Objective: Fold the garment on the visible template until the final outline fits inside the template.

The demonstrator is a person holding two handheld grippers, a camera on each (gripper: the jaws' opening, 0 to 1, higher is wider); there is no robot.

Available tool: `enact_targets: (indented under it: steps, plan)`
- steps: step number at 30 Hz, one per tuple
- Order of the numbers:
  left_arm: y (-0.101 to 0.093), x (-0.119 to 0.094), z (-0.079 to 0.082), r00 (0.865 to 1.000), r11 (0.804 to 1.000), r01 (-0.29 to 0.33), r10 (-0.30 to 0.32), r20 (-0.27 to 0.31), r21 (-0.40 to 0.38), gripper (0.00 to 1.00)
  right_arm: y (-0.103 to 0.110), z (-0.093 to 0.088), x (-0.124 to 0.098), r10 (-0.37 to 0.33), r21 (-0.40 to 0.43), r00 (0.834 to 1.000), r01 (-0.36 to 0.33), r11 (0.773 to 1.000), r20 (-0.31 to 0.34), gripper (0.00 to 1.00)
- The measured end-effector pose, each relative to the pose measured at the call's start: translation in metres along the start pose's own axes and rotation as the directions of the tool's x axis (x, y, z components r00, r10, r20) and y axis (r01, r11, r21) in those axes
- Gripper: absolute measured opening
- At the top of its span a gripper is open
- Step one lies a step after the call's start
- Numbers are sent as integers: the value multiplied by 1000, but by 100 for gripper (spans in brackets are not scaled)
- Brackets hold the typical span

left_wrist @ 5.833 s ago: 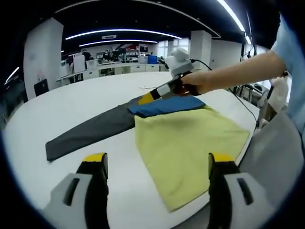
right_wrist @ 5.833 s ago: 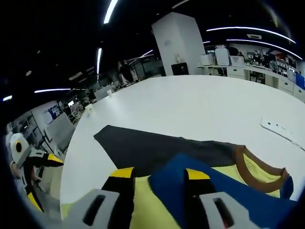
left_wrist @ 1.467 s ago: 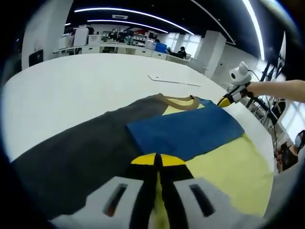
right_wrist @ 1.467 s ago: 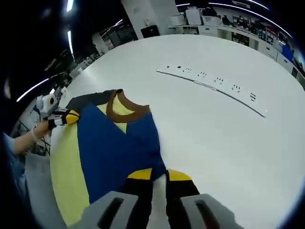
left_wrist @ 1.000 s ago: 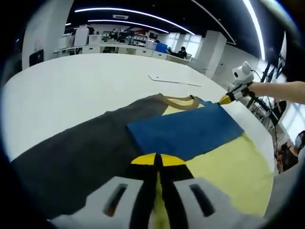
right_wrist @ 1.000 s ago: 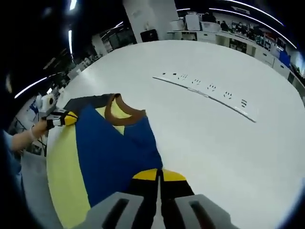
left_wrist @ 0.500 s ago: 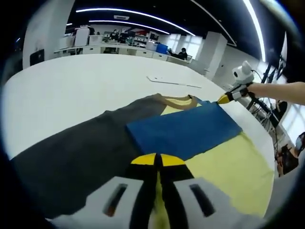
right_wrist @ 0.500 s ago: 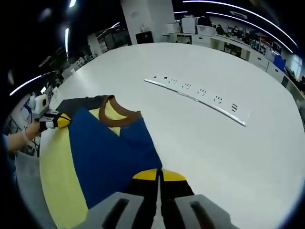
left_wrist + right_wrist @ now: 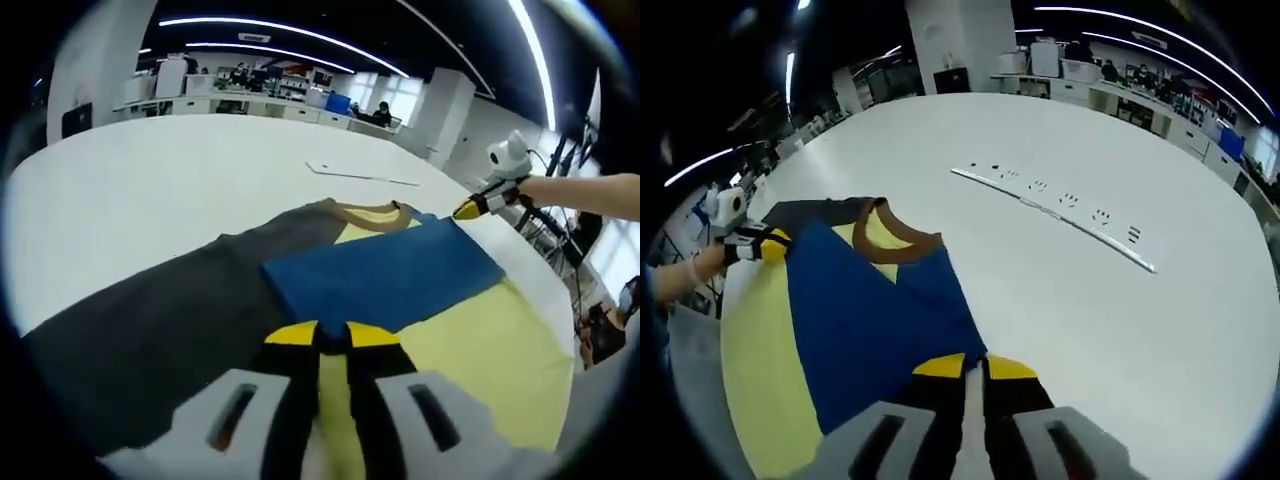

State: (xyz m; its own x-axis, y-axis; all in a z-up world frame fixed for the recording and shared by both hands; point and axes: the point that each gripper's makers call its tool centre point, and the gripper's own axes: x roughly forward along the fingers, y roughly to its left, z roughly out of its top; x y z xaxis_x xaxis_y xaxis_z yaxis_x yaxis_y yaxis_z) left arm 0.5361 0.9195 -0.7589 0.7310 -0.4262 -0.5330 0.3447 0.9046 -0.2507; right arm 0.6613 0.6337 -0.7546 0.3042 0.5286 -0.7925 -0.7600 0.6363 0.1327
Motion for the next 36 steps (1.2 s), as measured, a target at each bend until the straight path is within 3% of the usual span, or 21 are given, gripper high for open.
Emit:
enact_targets:
  steps: [2,8,12,16,25,36]
  plan:
    - [0,-2,2,1000,999,-10,10,7,31,25,0,0,-4,-2,1,1000,2,1000,21,19]
    - [-6,-7,8,1000,996,13,-15,25,84,40,15,-6,-9,26,-38,998,-24,999,64,57]
    - [-10,-10,12,999,992,29,-34,37,121,54,26,-13,-12,44,-42,995,-40,998,89,68]
    - [-14,-14,15,997,989,51,-58,46,137,71,34,-20,-15,31,-54,994,-26,998,107,87]
    - [-17,-29,20,994,980,83,-96,60,182,98,49,-31,-31,7,-53,990,0,999,141,100]
    - [-16,-50,19,993,978,95,-107,55,187,99,81,-33,-62,3,-46,973,8,999,229,100]
